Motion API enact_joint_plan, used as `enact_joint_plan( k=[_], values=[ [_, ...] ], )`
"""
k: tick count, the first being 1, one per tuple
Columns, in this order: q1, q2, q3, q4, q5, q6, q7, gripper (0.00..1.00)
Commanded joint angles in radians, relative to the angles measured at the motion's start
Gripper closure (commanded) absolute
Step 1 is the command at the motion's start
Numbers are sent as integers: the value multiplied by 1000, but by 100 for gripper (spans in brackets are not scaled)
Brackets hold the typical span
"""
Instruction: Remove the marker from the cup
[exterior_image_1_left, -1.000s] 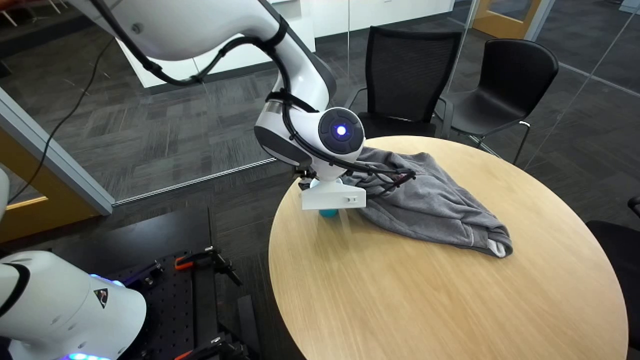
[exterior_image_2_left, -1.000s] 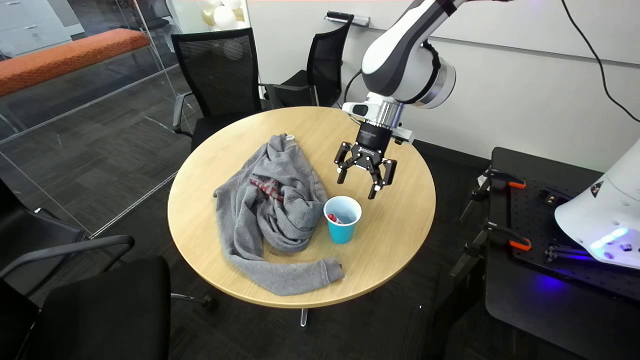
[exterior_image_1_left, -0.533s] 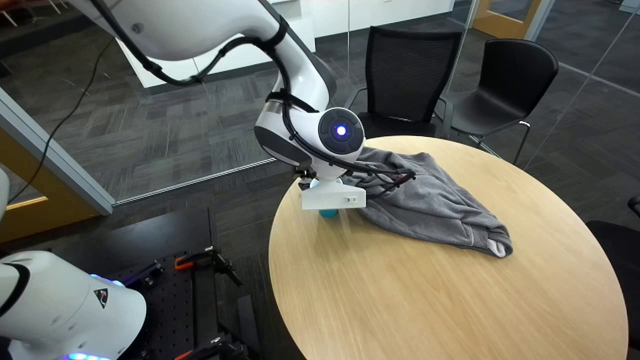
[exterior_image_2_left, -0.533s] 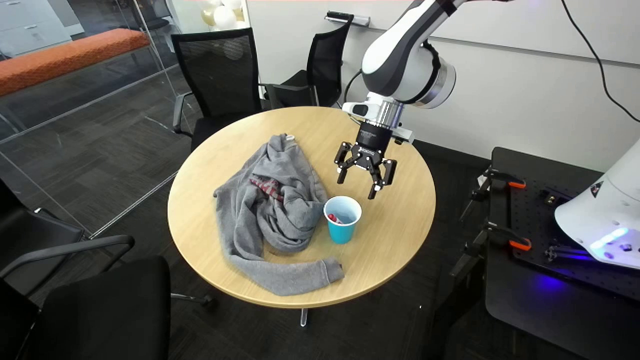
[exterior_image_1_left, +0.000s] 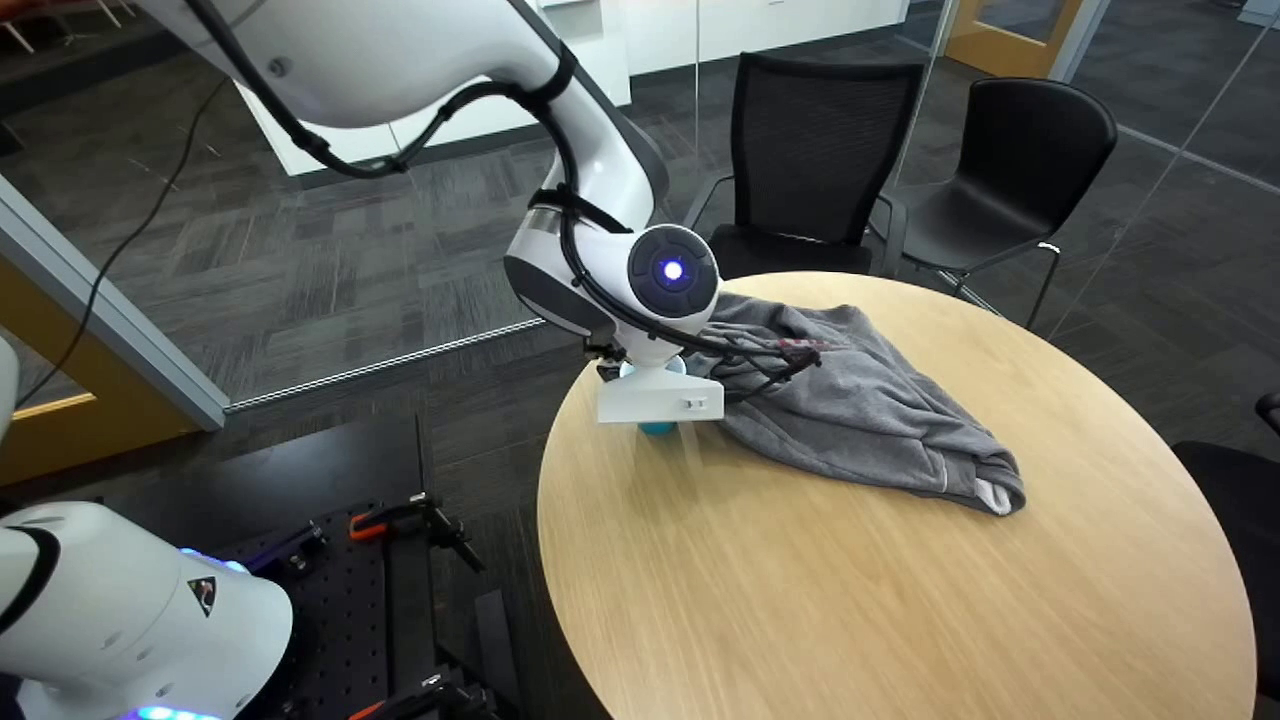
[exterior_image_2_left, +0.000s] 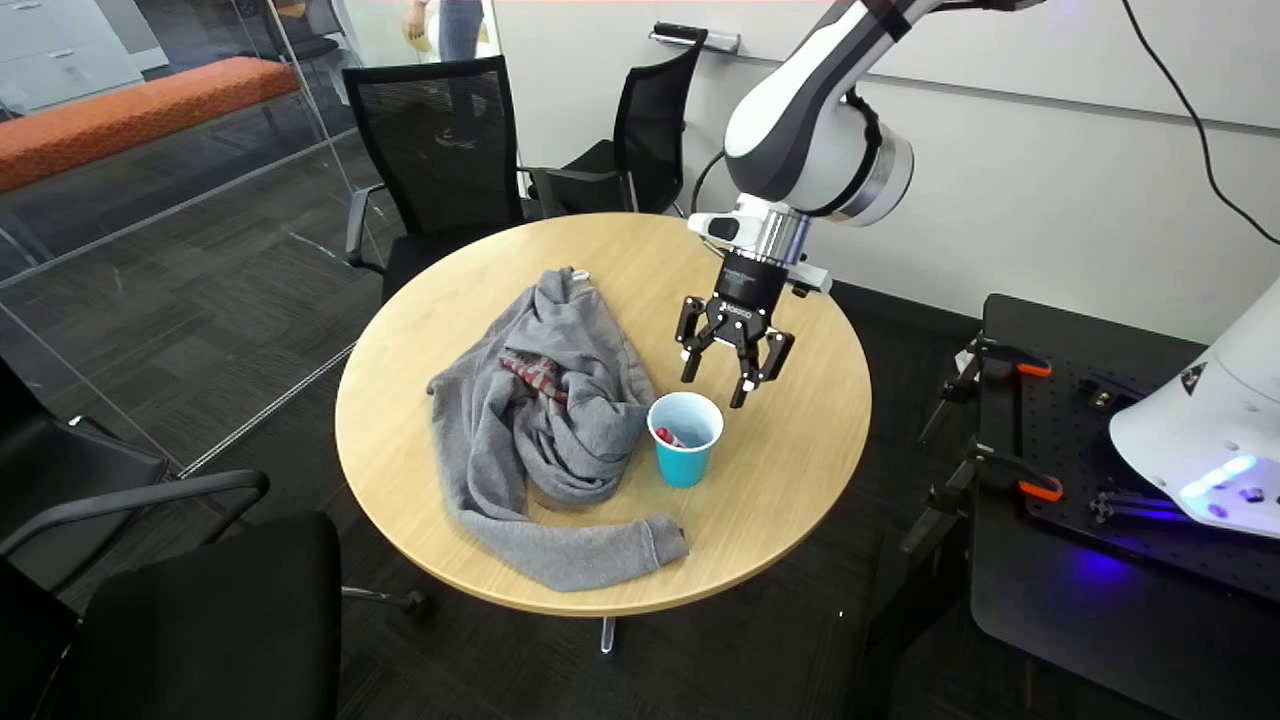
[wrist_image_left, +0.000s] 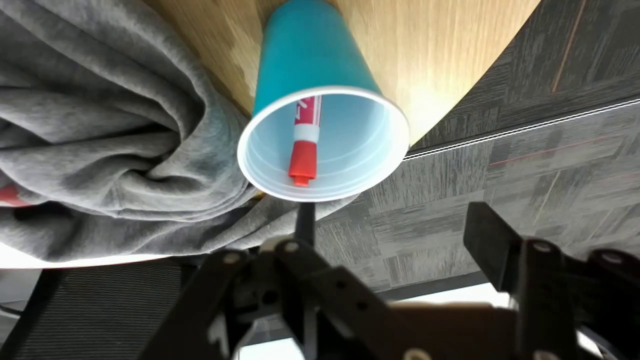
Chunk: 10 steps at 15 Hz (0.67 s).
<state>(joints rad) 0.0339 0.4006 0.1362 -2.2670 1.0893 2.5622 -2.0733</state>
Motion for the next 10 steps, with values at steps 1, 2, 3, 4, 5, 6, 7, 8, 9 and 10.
enact_joint_plan(
  k=[1,2,3,4,5,6,7,8,9,10],
  values=[
    [6,-10,30,-34,98,97,-57,37],
    [13,-10,36,-41,130,131,-66,35],
    [17,-6,45,-44,160,164,-71,34],
    [20,4,53,-40,188,199,-75,33],
    [22,14,61,-33,212,223,-85,32],
    [25,22,68,-27,230,239,-87,32],
    [28,31,73,-21,238,254,-84,31],
    [31,41,79,-15,251,269,-87,31],
    [33,49,82,-10,253,278,-85,33],
    [38,56,83,-7,255,286,-81,33]
  ],
)
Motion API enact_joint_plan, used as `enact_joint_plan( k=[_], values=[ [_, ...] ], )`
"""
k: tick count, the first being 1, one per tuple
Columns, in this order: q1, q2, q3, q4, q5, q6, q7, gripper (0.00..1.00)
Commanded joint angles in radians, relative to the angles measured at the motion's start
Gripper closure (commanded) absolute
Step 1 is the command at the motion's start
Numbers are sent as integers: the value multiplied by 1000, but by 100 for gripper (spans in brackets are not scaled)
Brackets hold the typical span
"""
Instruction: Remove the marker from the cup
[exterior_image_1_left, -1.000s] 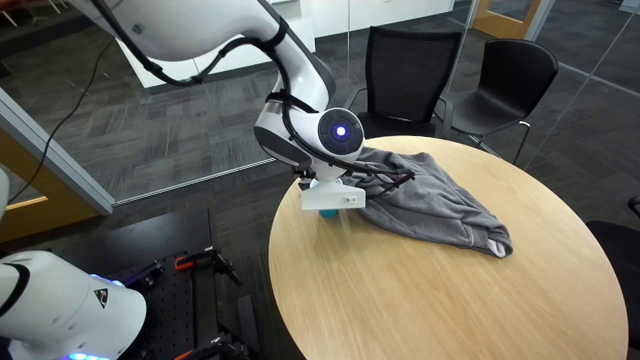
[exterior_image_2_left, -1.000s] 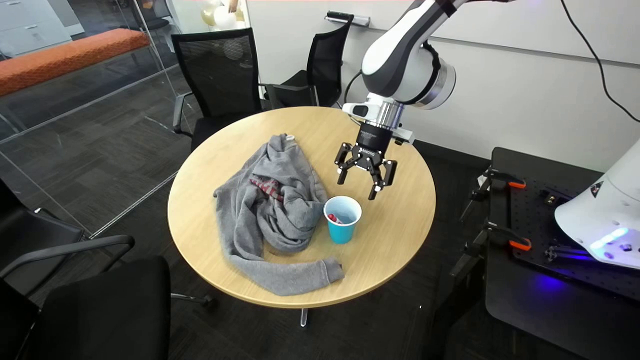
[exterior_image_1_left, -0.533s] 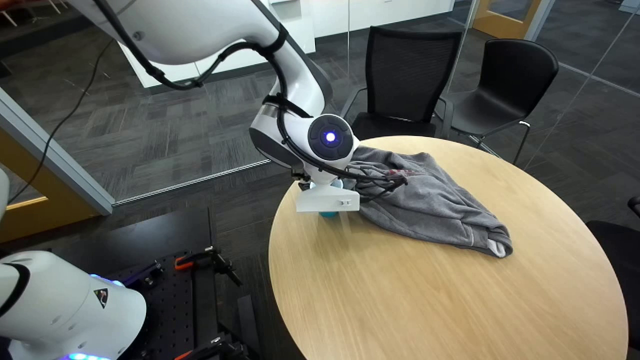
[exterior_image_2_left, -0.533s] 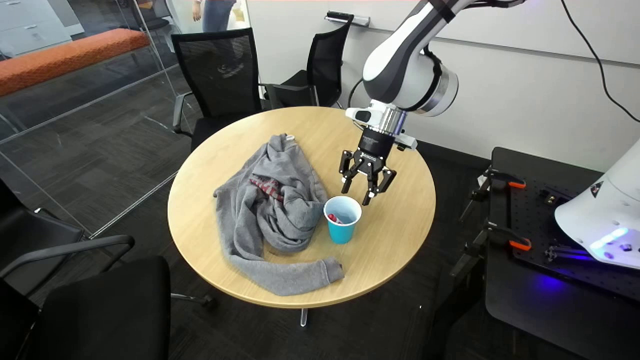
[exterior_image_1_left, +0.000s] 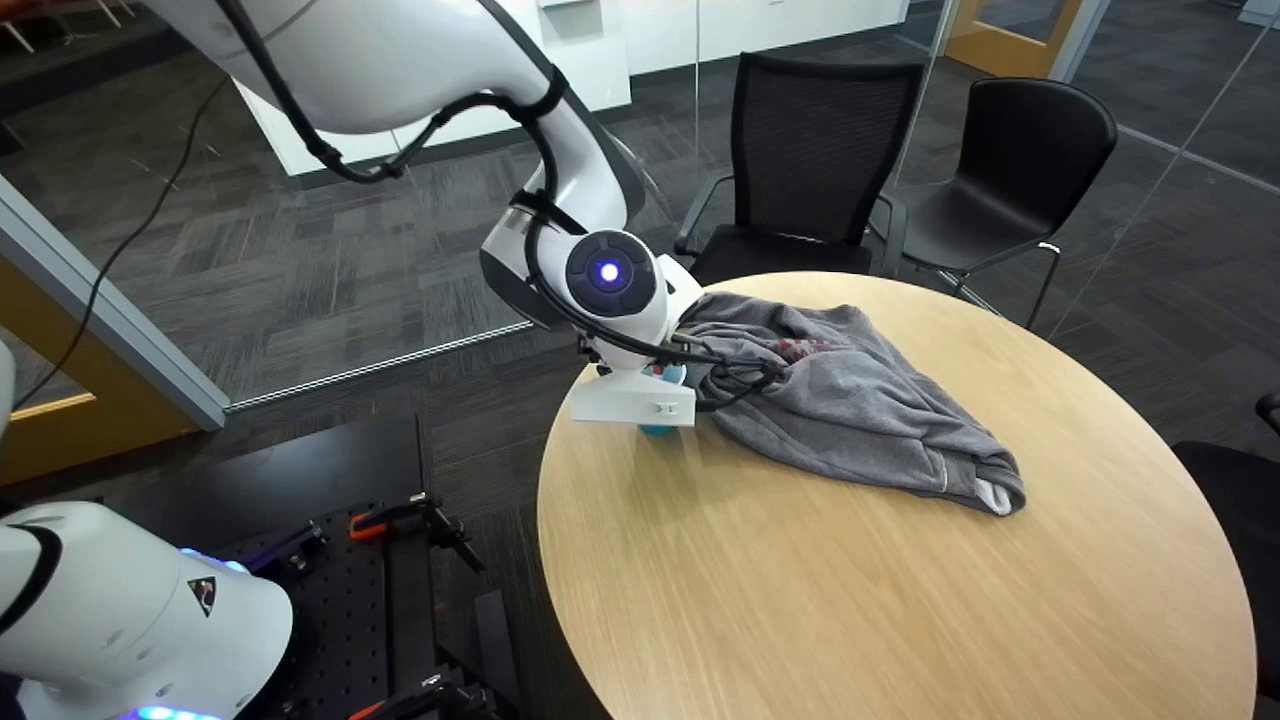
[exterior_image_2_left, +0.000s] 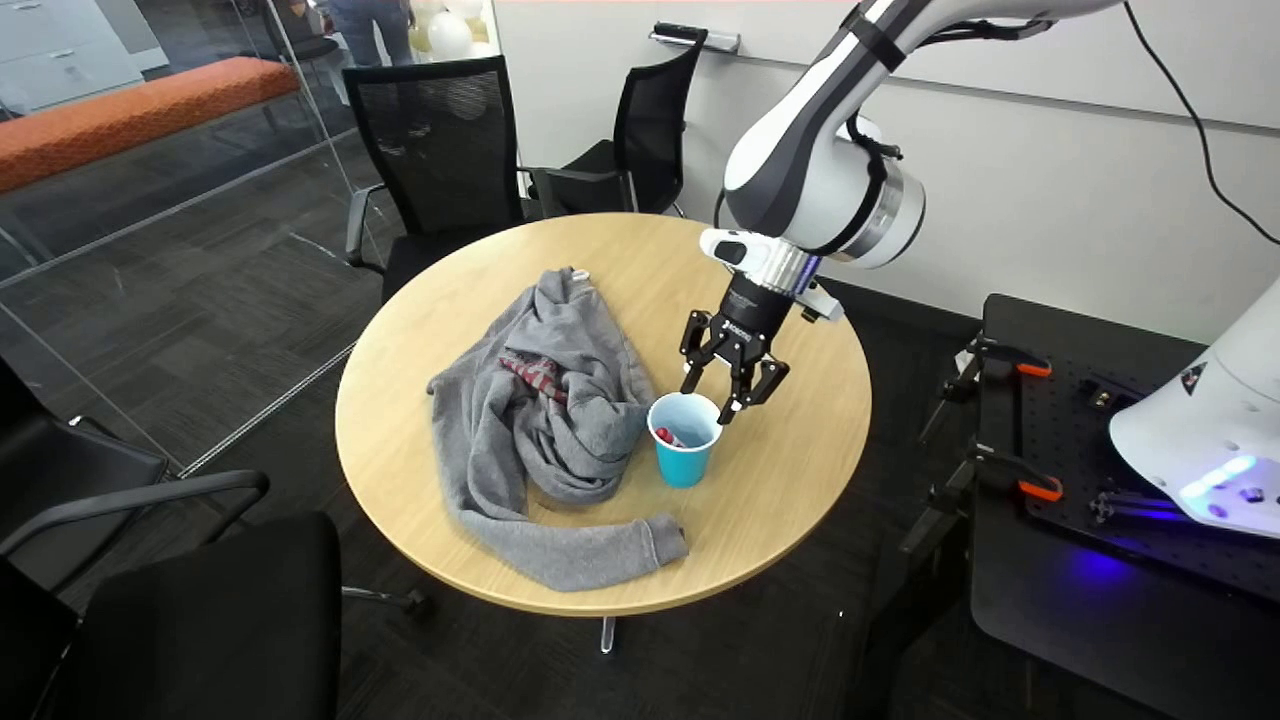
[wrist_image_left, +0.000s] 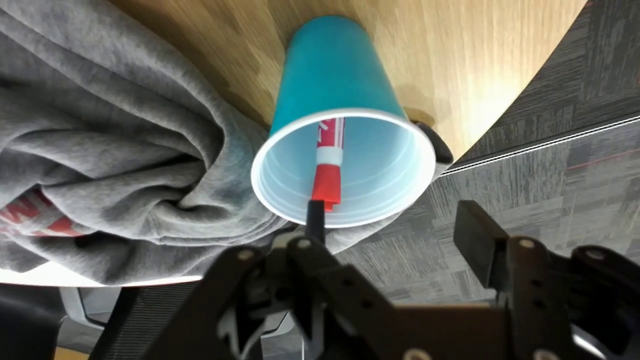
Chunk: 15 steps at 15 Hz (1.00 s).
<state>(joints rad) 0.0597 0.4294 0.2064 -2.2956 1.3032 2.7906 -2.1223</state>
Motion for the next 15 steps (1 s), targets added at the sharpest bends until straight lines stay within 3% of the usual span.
enact_joint_plan(
  k=[1,8,15],
  values=[
    [15,34,14,26,43,63,-33,34],
    [21,77,12,54,32,87,-17,42],
    [16,108,9,85,28,79,-22,42]
  ],
)
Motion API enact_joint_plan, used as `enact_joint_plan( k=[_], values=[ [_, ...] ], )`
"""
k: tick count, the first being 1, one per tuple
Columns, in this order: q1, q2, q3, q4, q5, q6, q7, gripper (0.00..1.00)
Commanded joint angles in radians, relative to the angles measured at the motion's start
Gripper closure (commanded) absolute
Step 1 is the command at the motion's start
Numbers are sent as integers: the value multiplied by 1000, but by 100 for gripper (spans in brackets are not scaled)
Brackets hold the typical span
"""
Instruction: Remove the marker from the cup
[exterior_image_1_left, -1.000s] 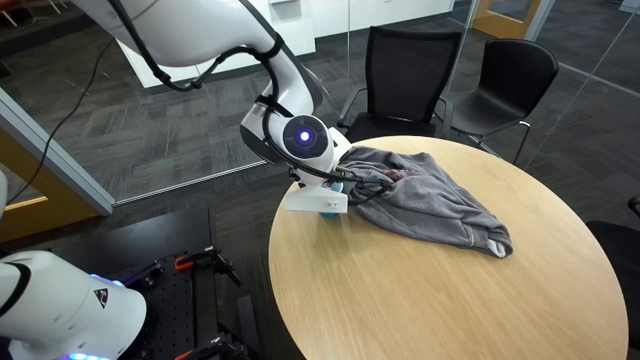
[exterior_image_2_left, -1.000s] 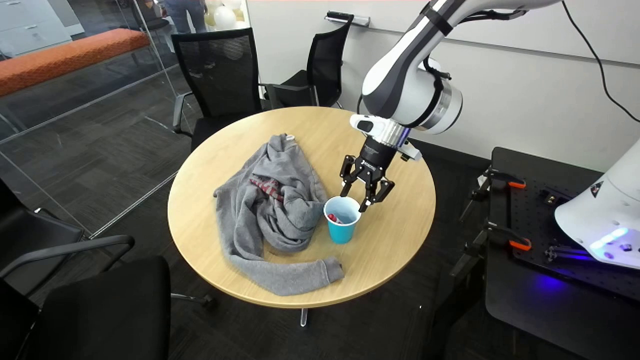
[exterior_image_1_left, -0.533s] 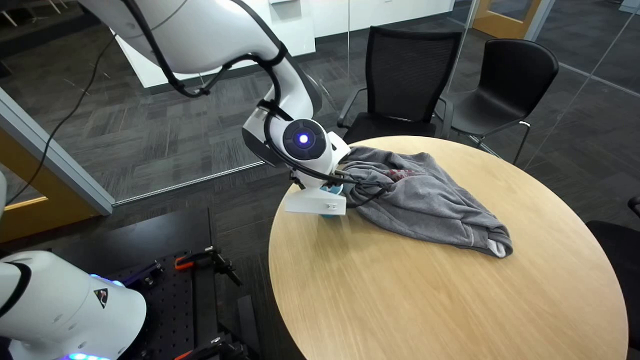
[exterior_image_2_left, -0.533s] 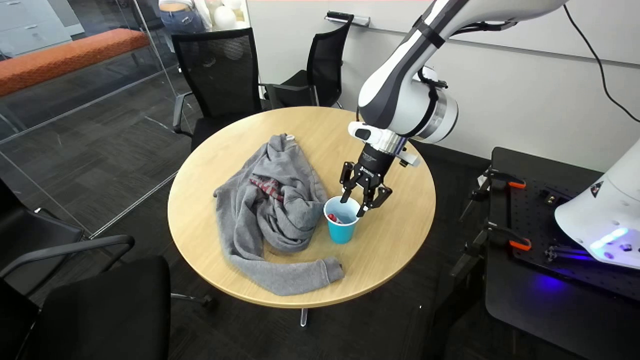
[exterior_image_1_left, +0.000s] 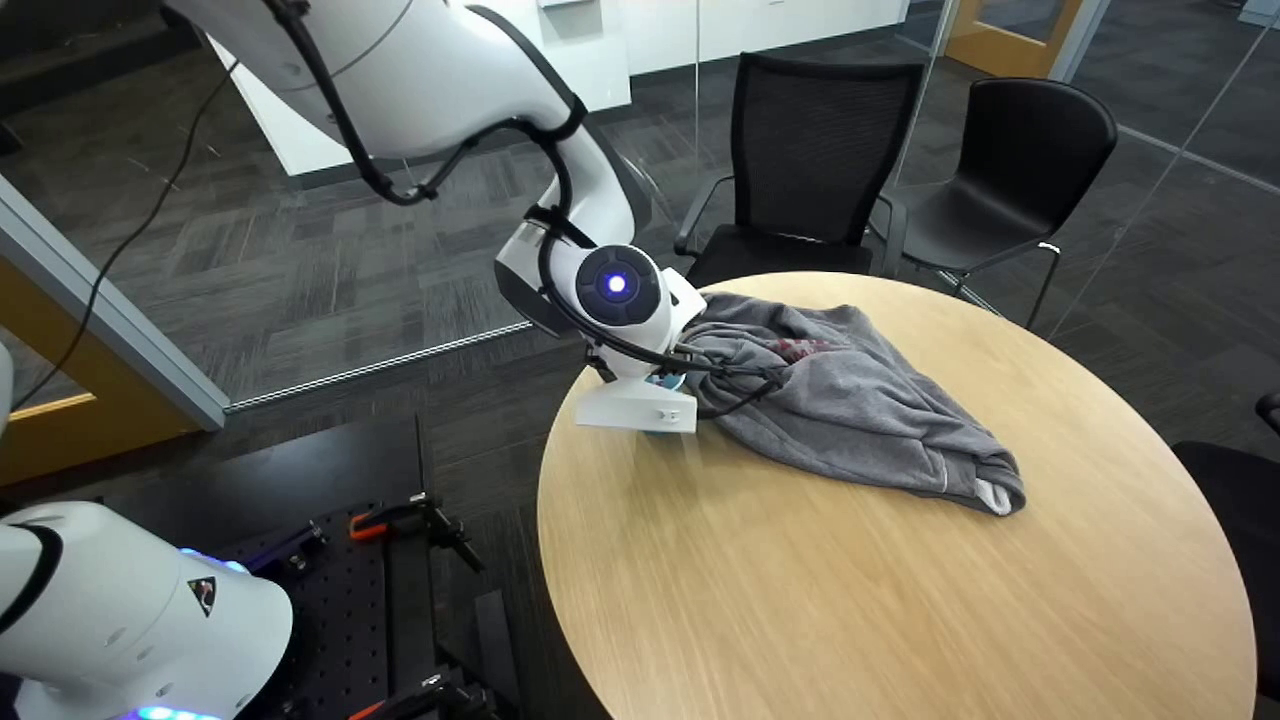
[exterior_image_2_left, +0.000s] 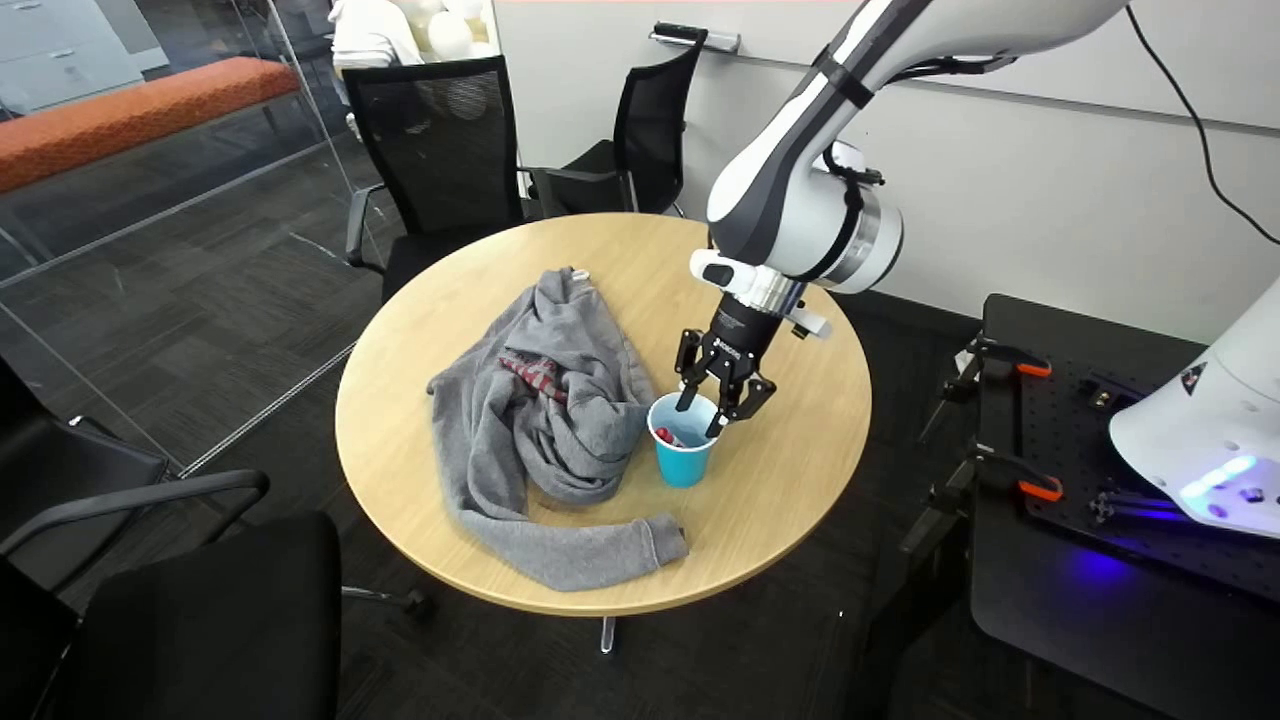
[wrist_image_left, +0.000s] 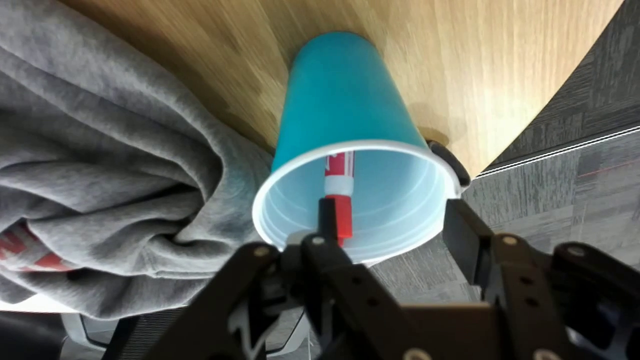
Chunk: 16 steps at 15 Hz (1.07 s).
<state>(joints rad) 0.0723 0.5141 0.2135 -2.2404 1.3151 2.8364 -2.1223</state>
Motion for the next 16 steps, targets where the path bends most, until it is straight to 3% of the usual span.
enact_joint_plan(
  k=[1,9,13,16],
  values=[
    [3,28,1,36,17,33,-23,42],
    [13,61,-7,78,1,46,-6,52],
    [20,92,-9,102,-11,53,2,48],
    [24,116,-9,123,-12,65,1,51]
  ],
)
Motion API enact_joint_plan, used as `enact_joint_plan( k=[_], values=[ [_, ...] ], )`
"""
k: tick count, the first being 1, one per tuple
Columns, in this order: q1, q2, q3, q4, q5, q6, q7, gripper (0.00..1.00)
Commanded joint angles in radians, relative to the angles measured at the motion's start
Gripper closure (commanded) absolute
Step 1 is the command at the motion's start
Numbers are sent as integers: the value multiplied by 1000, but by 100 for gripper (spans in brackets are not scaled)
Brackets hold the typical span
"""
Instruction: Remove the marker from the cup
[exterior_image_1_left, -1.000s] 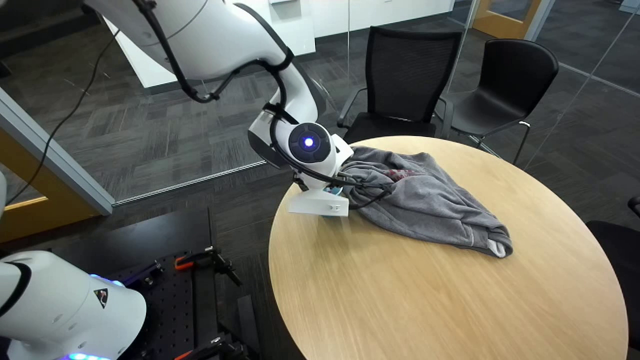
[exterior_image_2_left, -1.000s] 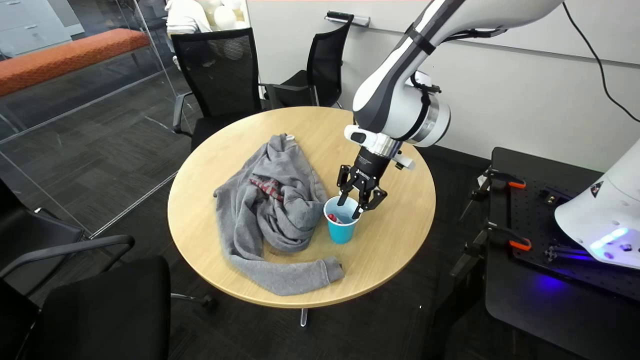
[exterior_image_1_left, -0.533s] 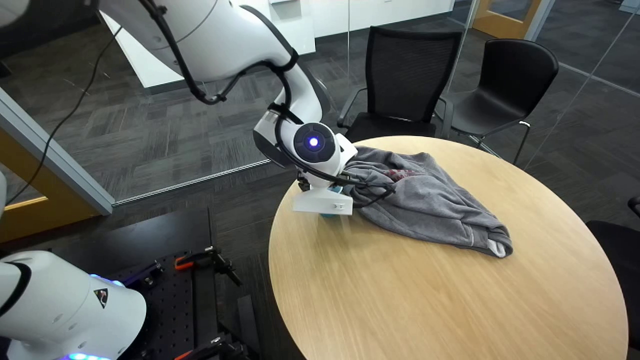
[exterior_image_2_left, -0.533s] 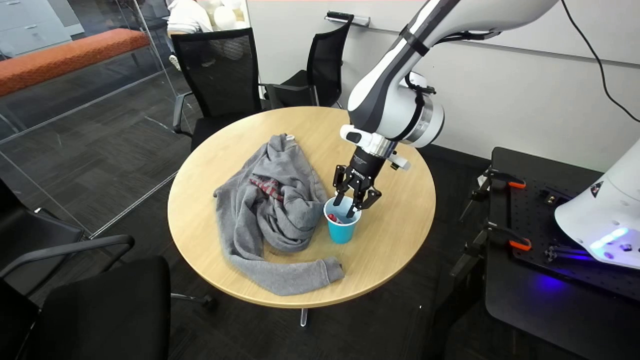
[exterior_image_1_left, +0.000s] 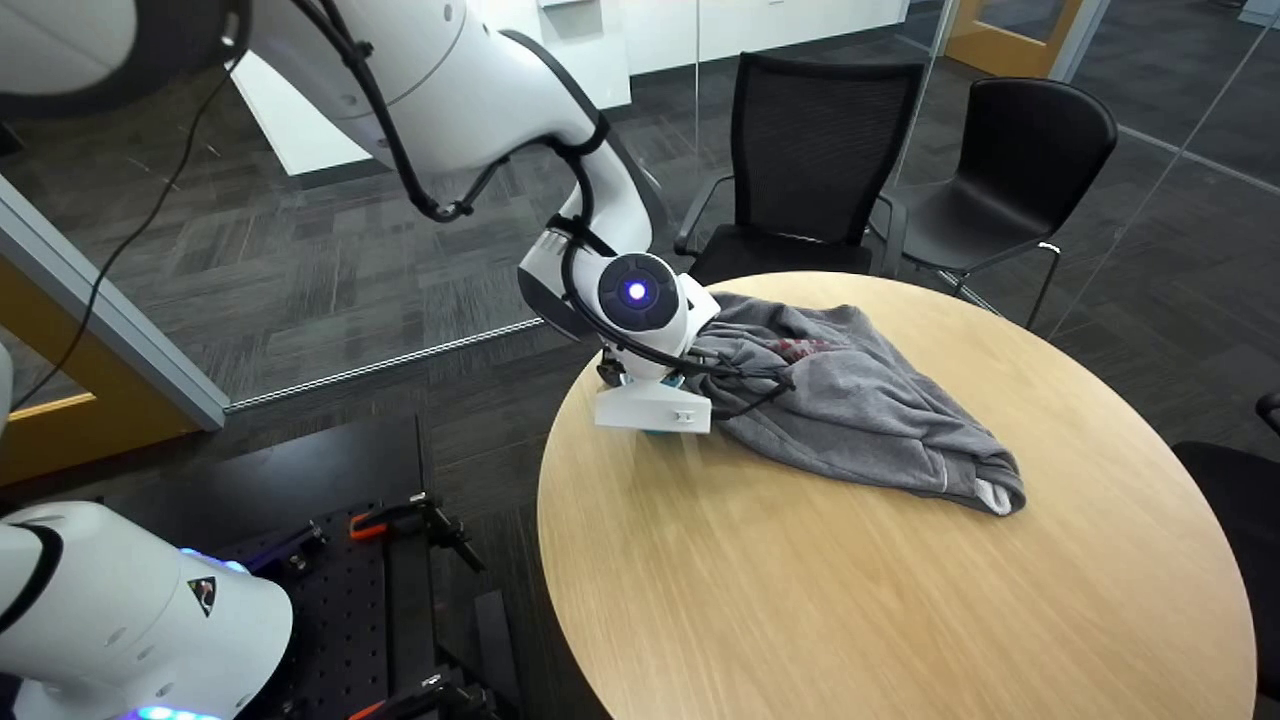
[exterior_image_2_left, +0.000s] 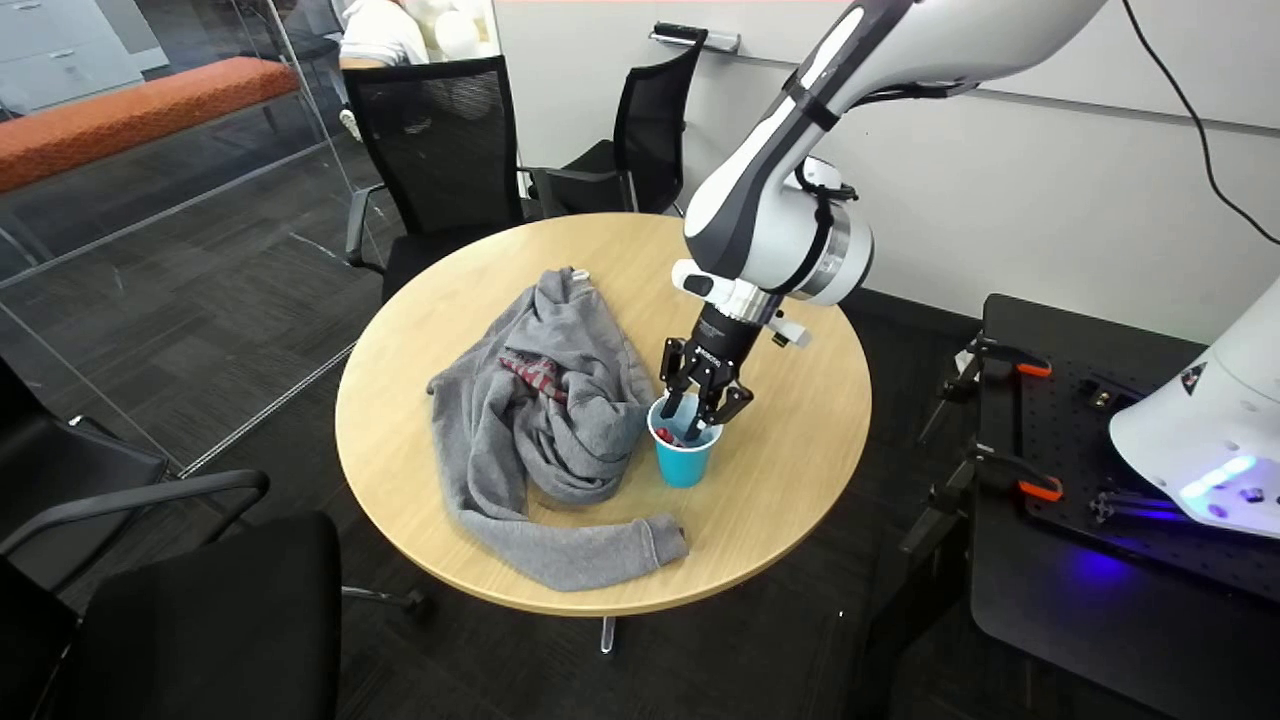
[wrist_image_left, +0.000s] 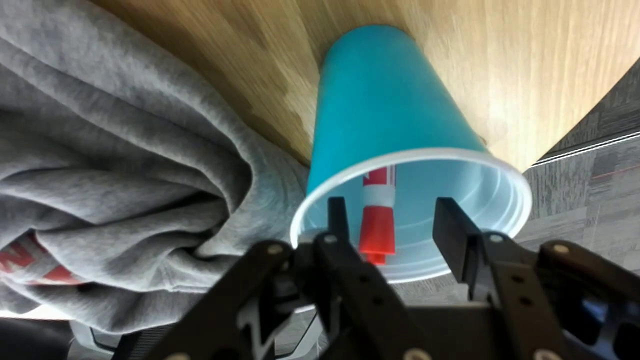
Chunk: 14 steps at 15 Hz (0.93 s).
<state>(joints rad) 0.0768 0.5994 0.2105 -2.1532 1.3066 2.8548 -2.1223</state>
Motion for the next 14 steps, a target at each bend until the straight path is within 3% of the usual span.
enact_joint_plan(
  k=[1,9,10,12,14],
  values=[
    [20,37,-4,44,1,50,-2,53],
    [9,76,11,97,32,50,-31,72],
    [9,79,13,100,35,50,-33,90],
    [6,85,16,106,40,49,-38,99],
    [4,86,19,110,49,51,-45,95]
  ],
)
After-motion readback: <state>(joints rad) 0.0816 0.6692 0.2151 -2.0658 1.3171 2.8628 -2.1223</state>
